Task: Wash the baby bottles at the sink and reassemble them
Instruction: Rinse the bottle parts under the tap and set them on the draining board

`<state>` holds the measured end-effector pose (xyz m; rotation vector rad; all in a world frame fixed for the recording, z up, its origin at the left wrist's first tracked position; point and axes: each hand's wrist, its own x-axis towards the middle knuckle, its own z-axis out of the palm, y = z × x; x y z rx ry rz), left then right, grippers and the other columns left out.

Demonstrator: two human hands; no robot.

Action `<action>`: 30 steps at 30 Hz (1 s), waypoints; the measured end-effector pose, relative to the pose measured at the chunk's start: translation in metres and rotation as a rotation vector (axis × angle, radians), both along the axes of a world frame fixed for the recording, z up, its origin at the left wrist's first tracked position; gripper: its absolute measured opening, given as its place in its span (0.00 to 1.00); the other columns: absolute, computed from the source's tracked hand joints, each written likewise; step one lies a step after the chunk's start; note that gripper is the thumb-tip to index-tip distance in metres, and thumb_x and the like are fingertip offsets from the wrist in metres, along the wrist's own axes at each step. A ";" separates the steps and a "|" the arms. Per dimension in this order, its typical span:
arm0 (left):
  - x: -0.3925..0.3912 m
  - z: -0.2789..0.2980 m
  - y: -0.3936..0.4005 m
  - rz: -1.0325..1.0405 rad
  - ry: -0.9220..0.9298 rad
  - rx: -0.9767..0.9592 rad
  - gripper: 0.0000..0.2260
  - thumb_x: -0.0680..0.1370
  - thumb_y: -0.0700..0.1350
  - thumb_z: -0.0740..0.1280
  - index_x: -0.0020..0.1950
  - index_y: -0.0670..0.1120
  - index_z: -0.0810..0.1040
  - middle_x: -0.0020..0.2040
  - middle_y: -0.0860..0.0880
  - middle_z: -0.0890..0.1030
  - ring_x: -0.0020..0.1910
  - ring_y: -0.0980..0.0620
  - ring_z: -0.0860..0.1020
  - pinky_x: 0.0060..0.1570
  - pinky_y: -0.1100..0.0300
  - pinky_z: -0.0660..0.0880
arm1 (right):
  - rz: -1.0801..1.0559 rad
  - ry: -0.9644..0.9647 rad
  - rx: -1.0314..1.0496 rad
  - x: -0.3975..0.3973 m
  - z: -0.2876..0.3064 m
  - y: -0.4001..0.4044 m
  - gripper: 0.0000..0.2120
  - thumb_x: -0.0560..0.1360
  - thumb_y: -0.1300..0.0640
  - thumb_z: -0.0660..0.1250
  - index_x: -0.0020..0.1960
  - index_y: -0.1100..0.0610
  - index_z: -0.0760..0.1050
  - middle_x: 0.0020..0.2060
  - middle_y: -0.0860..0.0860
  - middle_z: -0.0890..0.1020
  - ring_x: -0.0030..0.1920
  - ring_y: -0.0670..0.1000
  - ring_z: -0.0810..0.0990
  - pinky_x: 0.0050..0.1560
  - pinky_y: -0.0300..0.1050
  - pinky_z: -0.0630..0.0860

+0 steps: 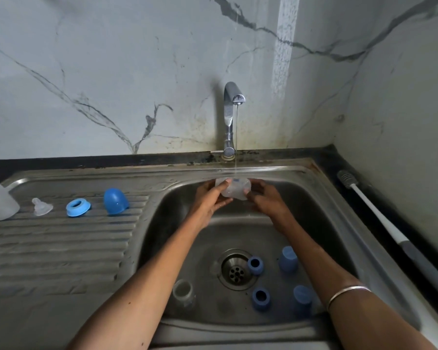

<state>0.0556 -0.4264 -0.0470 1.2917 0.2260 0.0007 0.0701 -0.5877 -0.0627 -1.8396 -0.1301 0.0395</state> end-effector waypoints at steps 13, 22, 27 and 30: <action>0.000 -0.002 -0.006 -0.053 -0.104 0.137 0.15 0.80 0.34 0.67 0.67 0.37 0.75 0.57 0.40 0.82 0.53 0.44 0.83 0.47 0.57 0.83 | -0.029 0.170 0.353 0.004 -0.004 -0.008 0.17 0.80 0.49 0.62 0.65 0.56 0.74 0.59 0.56 0.79 0.57 0.56 0.80 0.57 0.51 0.80; -0.003 -0.004 -0.005 -0.126 0.140 -0.039 0.12 0.83 0.39 0.61 0.64 0.33 0.75 0.57 0.34 0.82 0.53 0.39 0.83 0.51 0.54 0.82 | -0.009 0.025 0.289 0.000 0.005 -0.006 0.25 0.72 0.57 0.74 0.66 0.51 0.73 0.60 0.52 0.79 0.57 0.52 0.80 0.52 0.48 0.82; -0.006 -0.006 -0.003 -0.169 0.064 0.162 0.18 0.84 0.35 0.58 0.73 0.48 0.72 0.56 0.44 0.82 0.54 0.46 0.82 0.54 0.55 0.80 | -0.117 -0.123 0.077 0.000 0.005 0.002 0.30 0.68 0.58 0.78 0.67 0.54 0.72 0.61 0.51 0.78 0.58 0.49 0.78 0.54 0.49 0.81; -0.007 -0.005 -0.003 -0.236 0.048 0.218 0.18 0.83 0.33 0.57 0.72 0.42 0.72 0.62 0.40 0.81 0.59 0.45 0.81 0.56 0.58 0.79 | -0.109 -0.184 0.029 0.001 0.005 0.006 0.29 0.69 0.59 0.77 0.68 0.53 0.73 0.62 0.51 0.78 0.60 0.48 0.77 0.53 0.40 0.78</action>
